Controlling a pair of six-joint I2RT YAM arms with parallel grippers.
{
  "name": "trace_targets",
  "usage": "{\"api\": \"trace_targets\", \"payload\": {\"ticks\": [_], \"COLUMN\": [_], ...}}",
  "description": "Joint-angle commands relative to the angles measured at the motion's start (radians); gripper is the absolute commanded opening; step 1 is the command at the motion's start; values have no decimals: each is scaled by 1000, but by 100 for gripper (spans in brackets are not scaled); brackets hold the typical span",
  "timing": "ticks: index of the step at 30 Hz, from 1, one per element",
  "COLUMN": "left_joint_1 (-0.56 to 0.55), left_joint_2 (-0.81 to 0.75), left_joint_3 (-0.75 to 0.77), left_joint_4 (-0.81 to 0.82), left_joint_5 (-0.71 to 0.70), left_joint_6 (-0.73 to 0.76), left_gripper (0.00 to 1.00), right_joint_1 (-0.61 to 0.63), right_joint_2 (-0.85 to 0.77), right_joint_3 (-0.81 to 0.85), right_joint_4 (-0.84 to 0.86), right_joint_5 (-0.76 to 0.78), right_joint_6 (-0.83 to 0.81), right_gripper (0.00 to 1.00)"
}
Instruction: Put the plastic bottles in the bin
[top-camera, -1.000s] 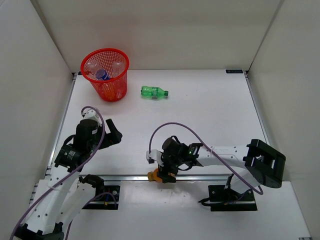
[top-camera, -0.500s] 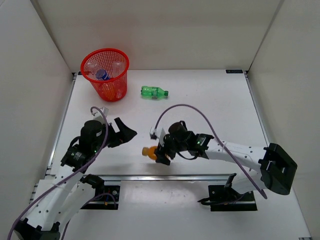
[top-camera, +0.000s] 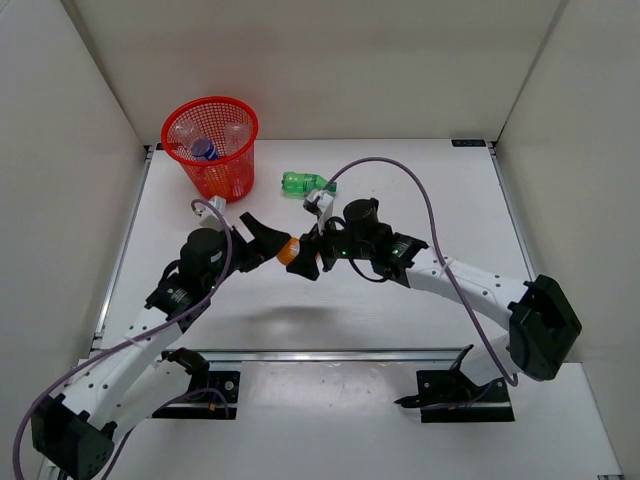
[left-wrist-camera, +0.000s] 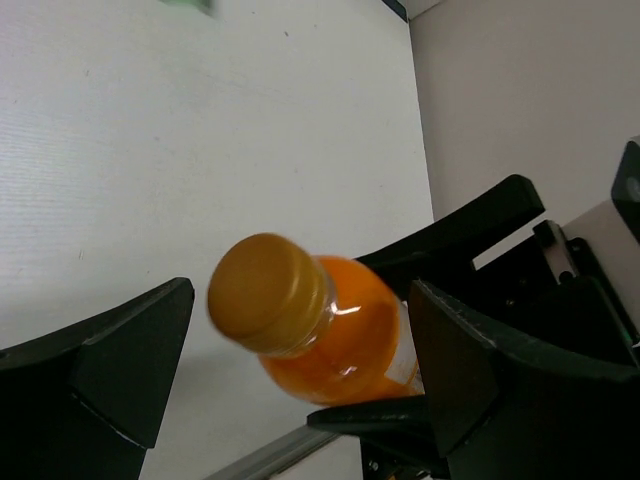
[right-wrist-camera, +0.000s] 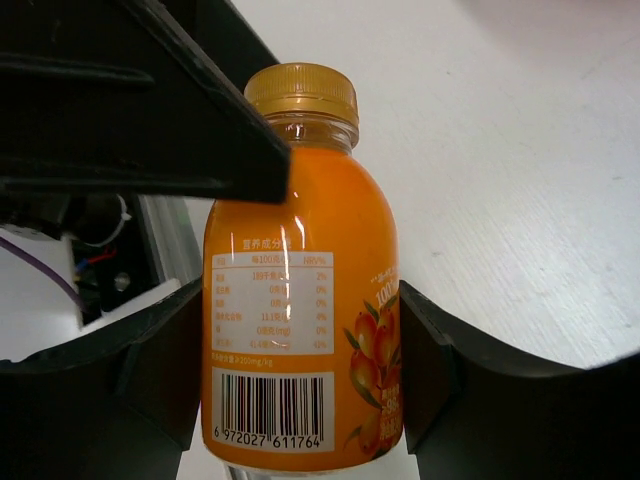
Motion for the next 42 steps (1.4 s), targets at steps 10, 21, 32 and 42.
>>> {"api": "trace_targets", "payload": {"ticks": [10, 21, 32, 42], "left_joint_1": [-19, 35, 185, 297], "left_joint_2": [138, 170, 331, 685], "left_joint_3": [31, 123, 313, 888], "left_joint_4": [165, 153, 118, 98], "left_joint_5": [-70, -75, -100, -363], "left_joint_6": [15, 77, 164, 297], "left_gripper": [77, 20, 8, 12], "right_joint_1": [-44, -112, -288, -431], "right_joint_2": [48, 91, 51, 327], "right_joint_3": [33, 61, 107, 430], "right_joint_4": [299, 305, 236, -331], "right_joint_5": [-122, -168, -274, -66], "right_joint_6": [151, 202, 150, -448], "right_gripper": [30, 55, 99, 99]}}
